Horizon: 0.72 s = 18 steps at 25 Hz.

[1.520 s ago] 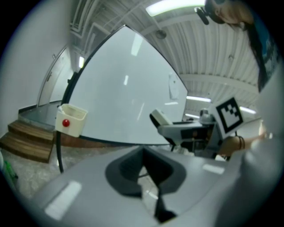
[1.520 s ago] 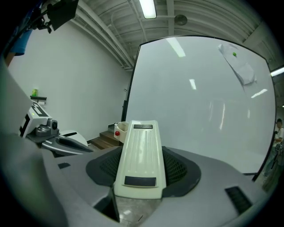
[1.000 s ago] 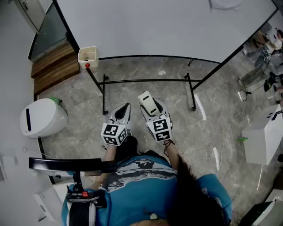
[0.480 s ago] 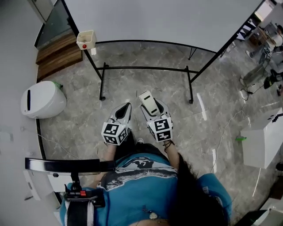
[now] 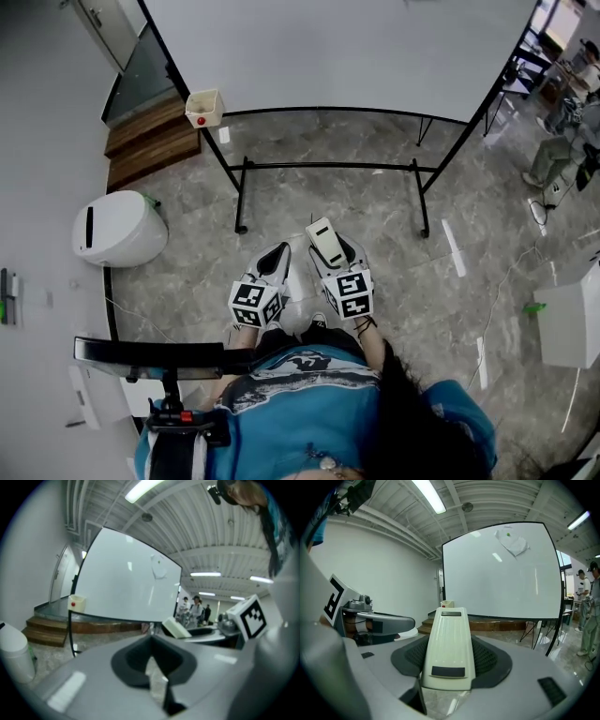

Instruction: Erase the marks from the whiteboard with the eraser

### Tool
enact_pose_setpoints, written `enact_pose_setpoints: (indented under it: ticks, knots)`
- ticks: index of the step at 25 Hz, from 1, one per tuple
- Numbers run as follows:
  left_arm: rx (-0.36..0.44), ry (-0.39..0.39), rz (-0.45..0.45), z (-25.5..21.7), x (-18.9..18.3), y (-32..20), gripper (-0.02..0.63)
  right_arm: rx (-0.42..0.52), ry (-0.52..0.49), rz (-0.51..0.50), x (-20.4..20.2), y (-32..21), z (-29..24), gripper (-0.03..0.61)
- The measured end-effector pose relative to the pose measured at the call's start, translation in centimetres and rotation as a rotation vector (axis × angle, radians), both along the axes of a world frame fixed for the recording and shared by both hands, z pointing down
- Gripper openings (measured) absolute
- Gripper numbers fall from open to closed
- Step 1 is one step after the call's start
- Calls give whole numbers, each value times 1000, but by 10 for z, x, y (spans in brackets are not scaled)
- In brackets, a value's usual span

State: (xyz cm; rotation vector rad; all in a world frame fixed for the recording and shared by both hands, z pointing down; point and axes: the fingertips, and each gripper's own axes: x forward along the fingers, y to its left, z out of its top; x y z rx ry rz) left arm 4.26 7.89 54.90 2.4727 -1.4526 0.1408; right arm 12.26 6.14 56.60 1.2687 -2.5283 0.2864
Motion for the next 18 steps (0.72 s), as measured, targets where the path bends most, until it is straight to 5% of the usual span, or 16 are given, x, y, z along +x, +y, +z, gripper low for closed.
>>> enact_pose_setpoints:
  ticks: [18]
  knots:
    - [22,28,-7,-10,-101,61,3,-24,-13,10,-93,60,-8,263]
